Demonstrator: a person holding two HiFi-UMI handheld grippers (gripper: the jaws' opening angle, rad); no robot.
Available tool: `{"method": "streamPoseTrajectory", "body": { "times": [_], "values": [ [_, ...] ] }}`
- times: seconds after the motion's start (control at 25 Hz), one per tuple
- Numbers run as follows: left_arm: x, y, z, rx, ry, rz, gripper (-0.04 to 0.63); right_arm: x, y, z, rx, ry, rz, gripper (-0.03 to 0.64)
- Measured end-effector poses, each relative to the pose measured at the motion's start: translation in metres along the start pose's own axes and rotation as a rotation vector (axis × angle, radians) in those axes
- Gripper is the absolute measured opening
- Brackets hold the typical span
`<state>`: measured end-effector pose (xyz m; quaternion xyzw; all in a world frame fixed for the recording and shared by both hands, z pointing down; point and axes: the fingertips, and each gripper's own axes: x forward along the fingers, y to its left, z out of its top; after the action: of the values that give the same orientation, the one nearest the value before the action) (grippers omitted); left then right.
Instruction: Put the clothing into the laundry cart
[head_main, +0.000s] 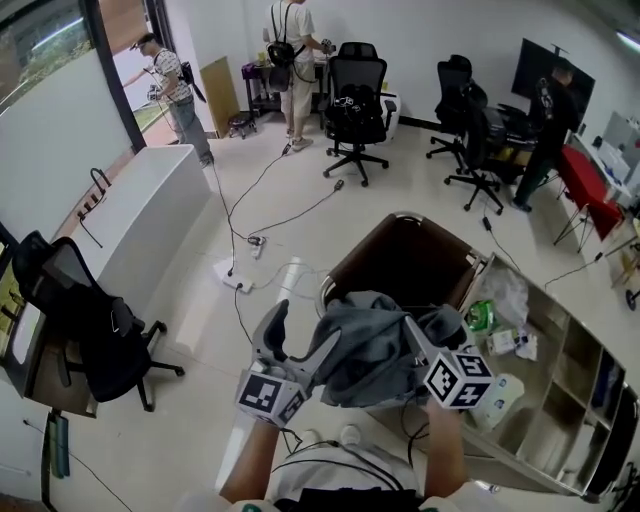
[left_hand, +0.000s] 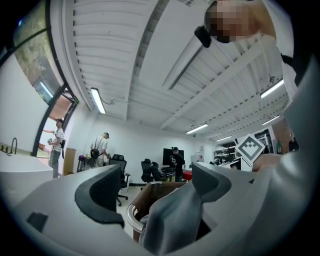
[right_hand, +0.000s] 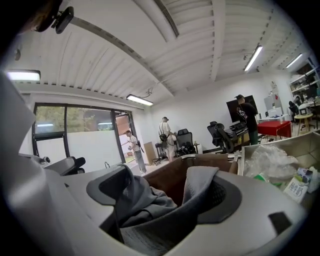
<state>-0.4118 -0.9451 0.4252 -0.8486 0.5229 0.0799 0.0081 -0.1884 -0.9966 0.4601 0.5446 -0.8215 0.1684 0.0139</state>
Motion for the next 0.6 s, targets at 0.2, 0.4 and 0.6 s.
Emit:
{"method": "streamPoseTrajectory", "body": {
  "times": [0.2, 0.4, 0.6],
  "values": [
    [0.007, -0.003, 0.002, 0.009, -0.002, -0.035, 0.417, -0.019, -0.005, 0.001, 0.013, -0.02, -0.023, 0.462],
    [0.012, -0.006, -0.002, 0.011, 0.012, -0.064, 0.417, -0.031, -0.017, -0.006, -0.048, 0.024, -0.066, 0.462],
    [0.015, -0.008, -0.005, 0.011, 0.028, -0.092, 0.417, -0.048, -0.03, -0.002, -0.049, 0.018, -0.099, 0.462]
  ]
}}
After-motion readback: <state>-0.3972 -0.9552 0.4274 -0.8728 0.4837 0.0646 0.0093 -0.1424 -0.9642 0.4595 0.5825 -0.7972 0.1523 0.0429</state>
